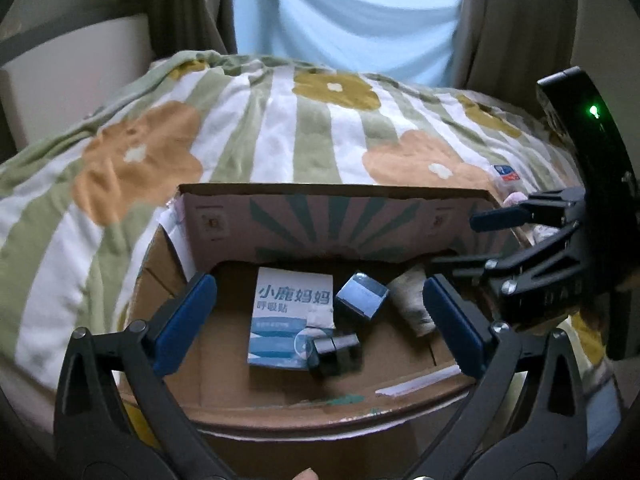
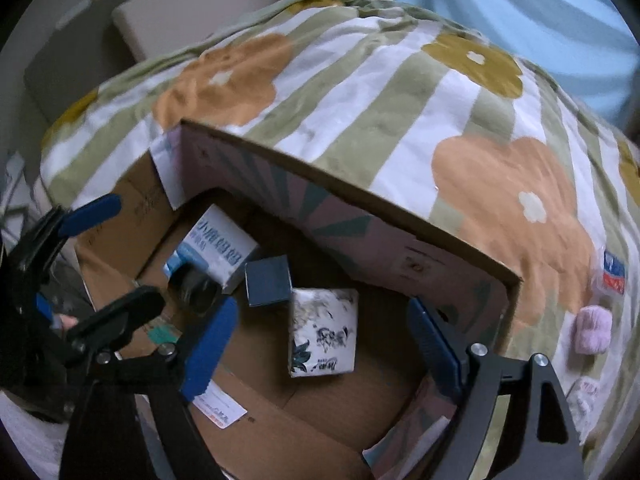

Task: Organize objects
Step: 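Open both grippers to drop the lens cap and tissue pack into the box, then withdraw both grippers from the box toward the pink towel and floss case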

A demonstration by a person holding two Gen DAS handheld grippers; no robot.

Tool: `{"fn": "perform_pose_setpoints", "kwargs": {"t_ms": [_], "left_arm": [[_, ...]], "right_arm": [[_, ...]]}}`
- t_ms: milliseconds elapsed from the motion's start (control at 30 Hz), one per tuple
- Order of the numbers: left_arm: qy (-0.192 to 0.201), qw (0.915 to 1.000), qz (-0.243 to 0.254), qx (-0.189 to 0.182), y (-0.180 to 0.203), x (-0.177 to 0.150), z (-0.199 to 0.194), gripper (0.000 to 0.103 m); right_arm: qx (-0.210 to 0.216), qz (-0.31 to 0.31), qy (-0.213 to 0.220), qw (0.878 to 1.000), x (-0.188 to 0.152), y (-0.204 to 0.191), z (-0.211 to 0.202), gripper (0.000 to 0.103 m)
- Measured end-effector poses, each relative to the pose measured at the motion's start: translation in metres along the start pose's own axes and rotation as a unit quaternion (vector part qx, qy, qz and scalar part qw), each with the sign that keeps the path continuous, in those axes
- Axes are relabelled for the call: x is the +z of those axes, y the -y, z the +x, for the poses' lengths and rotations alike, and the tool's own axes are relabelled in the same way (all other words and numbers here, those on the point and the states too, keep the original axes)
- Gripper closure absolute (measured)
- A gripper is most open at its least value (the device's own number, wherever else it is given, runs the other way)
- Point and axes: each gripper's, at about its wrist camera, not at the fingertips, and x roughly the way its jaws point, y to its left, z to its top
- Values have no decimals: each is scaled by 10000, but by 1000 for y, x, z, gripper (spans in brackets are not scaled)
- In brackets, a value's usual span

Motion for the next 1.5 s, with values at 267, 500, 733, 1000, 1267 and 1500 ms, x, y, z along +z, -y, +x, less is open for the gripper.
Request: {"fn": "perform_pose_setpoints", "kwargs": {"t_ms": [267,500,733,1000,1267,1500], "left_arm": [[-80,9999,-93,12,-3,-6,-3,0],[-103,9999,-91,27,-2,-8,-7,0],[-4,9999,-112,10,-1,-9,-15,0],[160,9997,-208,-30,6,3,-35,0],[388,9990,-179,-163,31,32,-56,0],[446,9982,4,-402,73,55,-59,0]], "right_arm": [[-69,76,47,9999,-2,3,-6,19],[-61,-12,37,10000,-5,-2,-8,19],[-60,-67,106,9999,-5,-7,-15,19],[-95,-81,331,9994,-3,-4,-41,19],[-210,78,658,9976,-5,16,-84,19],[-493,299,957,9937,-19,45,-129,19]]}}
